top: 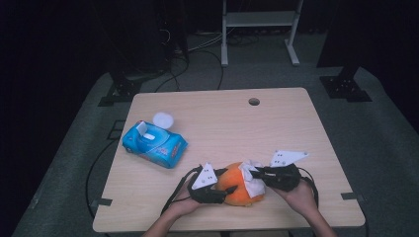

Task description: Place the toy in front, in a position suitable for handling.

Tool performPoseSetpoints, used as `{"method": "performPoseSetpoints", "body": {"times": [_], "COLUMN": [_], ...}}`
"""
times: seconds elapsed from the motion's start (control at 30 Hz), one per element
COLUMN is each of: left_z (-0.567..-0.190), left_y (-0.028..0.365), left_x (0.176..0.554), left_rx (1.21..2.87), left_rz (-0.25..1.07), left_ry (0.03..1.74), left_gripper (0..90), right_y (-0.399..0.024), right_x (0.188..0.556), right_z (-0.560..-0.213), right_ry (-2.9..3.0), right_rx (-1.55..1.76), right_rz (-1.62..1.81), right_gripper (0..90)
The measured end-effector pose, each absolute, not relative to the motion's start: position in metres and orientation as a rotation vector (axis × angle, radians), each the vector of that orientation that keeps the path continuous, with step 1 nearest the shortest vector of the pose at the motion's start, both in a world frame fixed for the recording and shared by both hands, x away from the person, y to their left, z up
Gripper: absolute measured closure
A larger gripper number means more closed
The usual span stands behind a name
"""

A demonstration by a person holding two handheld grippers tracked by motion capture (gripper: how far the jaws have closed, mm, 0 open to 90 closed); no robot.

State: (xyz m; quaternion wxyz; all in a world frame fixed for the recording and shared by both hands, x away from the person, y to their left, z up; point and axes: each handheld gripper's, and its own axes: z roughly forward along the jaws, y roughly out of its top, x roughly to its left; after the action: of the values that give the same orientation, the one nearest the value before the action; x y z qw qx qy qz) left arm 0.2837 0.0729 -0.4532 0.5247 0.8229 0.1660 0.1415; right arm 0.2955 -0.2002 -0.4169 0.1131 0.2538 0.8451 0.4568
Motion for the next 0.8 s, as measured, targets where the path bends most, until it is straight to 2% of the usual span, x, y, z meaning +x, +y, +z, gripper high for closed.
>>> {"method": "performPoseSetpoints", "body": {"times": [0.17, 0.33, 0.57, 0.67, 0.73, 0.8], "left_z": [-0.453, -0.451, -0.449, -0.453, -0.455, -0.453], "left_y": [0.072, 0.07, 0.073, 0.074, 0.074, 0.073], "left_x": [0.283, 0.281, 0.286, 0.29, 0.29, 0.288], "left_rx": [1.974, 1.982, 1.954, 1.957, 1.954, 1.963], "left_rz": [0.343, 0.347, 0.27, 0.206, 0.182, 0.203], "left_ry": [0.388, 0.376, 0.437, 0.463, 0.462, 0.473], "left_gripper": [37.0, 36.1, 15.9, 12.0, 14.9, 25.2], "right_y": [-0.211, -0.195, -0.2, -0.207, -0.208, -0.206], "right_x": [0.294, 0.289, 0.293, 0.294, 0.294, 0.292], "right_z": [-0.416, -0.408, -0.419, -0.421, -0.421, -0.418], "right_ry": [2.445, 2.45, 2.531, 2.549, 2.555, 2.536], "right_rx": [0.785, 0.679, 0.675, 0.69, 0.689, 0.688], "right_rz": [1.31, 1.368, 1.338, 1.353, 1.348, 1.333], "right_gripper": [82.7, 82.5, 82.6, 82.6, 82.6, 82.7]}}
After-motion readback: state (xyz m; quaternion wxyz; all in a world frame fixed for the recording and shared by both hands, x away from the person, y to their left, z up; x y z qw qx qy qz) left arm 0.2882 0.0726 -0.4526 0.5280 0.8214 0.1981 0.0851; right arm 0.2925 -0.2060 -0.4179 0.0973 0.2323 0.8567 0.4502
